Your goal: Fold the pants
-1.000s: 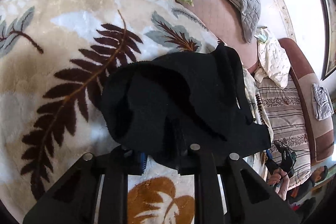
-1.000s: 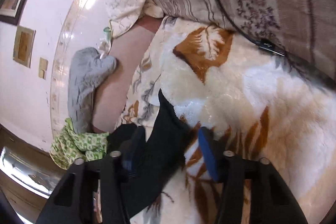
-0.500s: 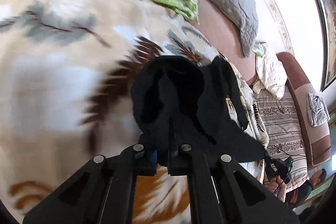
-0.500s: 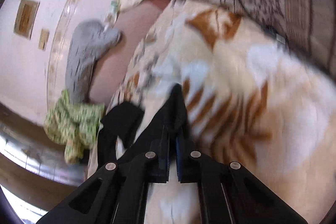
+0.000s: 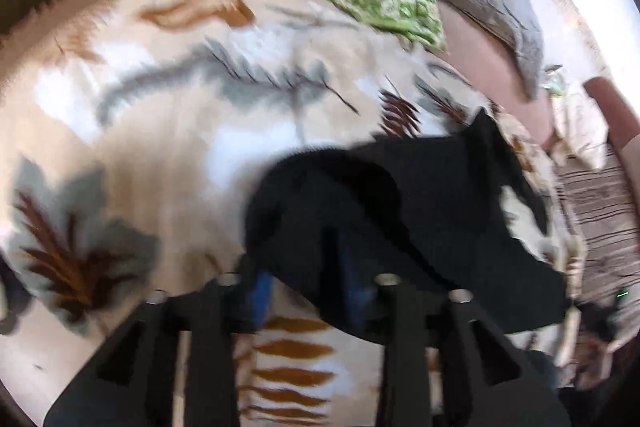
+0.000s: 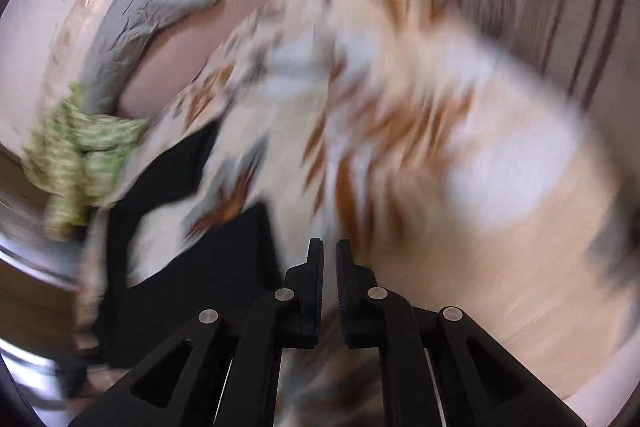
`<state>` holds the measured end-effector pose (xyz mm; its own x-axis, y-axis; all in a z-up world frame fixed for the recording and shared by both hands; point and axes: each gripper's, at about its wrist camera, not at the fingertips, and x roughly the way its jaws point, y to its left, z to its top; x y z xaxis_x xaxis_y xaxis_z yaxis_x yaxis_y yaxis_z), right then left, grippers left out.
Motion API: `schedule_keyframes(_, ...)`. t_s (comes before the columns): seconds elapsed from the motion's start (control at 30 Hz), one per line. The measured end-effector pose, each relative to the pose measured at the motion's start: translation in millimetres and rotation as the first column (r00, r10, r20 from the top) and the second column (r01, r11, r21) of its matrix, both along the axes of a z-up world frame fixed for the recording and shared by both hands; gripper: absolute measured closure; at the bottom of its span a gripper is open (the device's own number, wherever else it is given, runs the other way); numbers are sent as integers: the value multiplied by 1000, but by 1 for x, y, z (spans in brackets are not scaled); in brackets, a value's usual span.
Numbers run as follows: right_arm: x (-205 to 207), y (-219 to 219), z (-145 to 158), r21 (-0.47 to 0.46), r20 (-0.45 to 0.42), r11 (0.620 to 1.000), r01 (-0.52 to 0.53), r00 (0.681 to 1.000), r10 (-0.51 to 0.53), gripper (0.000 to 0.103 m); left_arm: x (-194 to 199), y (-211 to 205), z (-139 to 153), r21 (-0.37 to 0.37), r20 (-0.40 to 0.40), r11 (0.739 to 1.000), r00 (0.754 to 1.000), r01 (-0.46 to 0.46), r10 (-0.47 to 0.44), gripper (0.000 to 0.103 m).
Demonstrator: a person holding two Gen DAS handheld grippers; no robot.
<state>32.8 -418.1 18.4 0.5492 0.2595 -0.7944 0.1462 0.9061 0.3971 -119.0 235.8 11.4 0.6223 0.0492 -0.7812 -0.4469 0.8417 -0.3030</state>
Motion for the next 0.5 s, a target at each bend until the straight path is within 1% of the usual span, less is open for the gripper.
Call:
schedule_keyframes(0.03, 0, 3, 10, -27, 52, 1000, 11, 999, -9, 83, -4, 3, 5, 29, 13, 999, 1000, -18, 18, 59)
schedule_keyframes(0.07, 1, 6, 19, -12, 109, 1000, 7, 994, -6, 75, -8, 6, 11, 57, 31, 998, 999, -37, 35, 55)
schedule_keyframes(0.1, 3, 13, 26, 28, 163, 999, -19, 987, 15, 69, -13, 8, 19, 68, 62, 997, 997, -47, 43, 54)
schedule_keyframes(0.13, 7, 21, 30, 62, 196, 997, -52, 980, 39, 67, -17, 8, 27, 53, 95, 998, 995, -44, 39, 50)
schedule_keyframes(0.17, 10, 31, 32, 96, 222, 991, -93, 973, 70, 64, -18, 5, 34, 7, 126, 1000, 992, -19, 18, 45)
schedule_keyframes(0.2, 16, 43, 32, 133, 236, 981, -139, 966, 105, 63, -18, 1, 37, -53, 152, 998, 988, 22, -13, 42)
schedule_keyframes(0.23, 21, 54, 31, 161, 236, 972, -172, 963, 132, 62, -14, -5, 37, -113, 167, 991, 985, 66, -46, 37)
schedule_keyframes(0.27, 26, 64, 29, 183, 229, 963, -197, 961, 153, 62, -10, -13, 36, -186, 181, 975, 980, 119, -85, 36)
schedule_keyframes(0.3, 29, 74, 26, 196, 217, 957, -214, 961, 171, 62, -4, -21, 32, -273, 193, 947, 974, 170, -119, 36)
schedule_keyframes(0.33, 31, 84, 23, 204, 208, 952, -228, 960, 185, 62, 2, -30, 22, -372, 188, 907, 973, 198, -136, 36)
schedule_keyframes(0.37, 33, 92, 21, 214, 199, 947, -239, 960, 198, 62, 8, -37, 9, -471, 160, 860, 978, 196, -135, 36)
schedule_keyframes(0.4, 32, 99, 20, 224, 188, 942, -249, 960, 209, 62, 13, -40, -1, -532, 136, 826, 982, 185, -132, 36)
schedule_keyframes(0.43, 31, 105, 19, 228, 181, 939, -256, 959, 218, 62, 18, -44, -15, -609, 99, 777, 987, 160, -126, 36)
schedule_keyframes(0.47, 32, 110, 18, 228, 177, 936, -267, 957, 230, 61, 22, -45, -26, -652, 72, 746, 991, 134, -116, 36)
schedule_keyframes(0.5, 31, 112, 18, 217, 178, 936, -277, 954, 241, 61, 25, -45, -34, -673, 53, 731, 993, 111, -102, 36)
